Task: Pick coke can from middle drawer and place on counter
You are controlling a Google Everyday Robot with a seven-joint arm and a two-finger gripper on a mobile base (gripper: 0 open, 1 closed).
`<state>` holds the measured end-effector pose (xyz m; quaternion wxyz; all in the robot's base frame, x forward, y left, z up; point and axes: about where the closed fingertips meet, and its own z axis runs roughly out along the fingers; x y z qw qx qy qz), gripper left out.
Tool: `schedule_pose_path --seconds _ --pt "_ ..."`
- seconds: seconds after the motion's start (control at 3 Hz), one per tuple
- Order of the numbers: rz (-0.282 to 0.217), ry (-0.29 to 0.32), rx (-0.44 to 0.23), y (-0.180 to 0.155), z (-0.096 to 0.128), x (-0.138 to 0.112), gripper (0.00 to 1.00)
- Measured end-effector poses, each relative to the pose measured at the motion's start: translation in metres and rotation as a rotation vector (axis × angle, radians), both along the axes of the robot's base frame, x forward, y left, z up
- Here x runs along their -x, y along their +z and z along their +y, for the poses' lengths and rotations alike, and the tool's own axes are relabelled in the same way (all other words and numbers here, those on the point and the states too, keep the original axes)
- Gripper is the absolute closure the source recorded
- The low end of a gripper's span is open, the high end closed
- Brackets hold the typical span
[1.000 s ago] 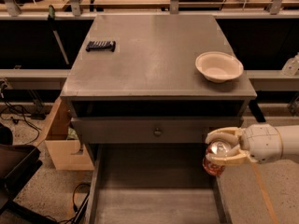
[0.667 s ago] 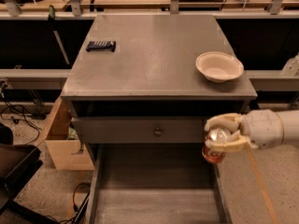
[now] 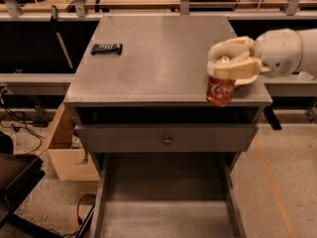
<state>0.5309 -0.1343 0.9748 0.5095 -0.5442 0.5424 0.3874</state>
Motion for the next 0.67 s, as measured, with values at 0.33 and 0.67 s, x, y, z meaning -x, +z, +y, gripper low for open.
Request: schedule_pose_path --seconds 0.33,0.67 --pt "-0.04 -0.028 -0.052 0.07 0.017 -0.035 1.0" --pt "-0.104 -0.033 -0.139 0.129 0.039 -0.062 1.0"
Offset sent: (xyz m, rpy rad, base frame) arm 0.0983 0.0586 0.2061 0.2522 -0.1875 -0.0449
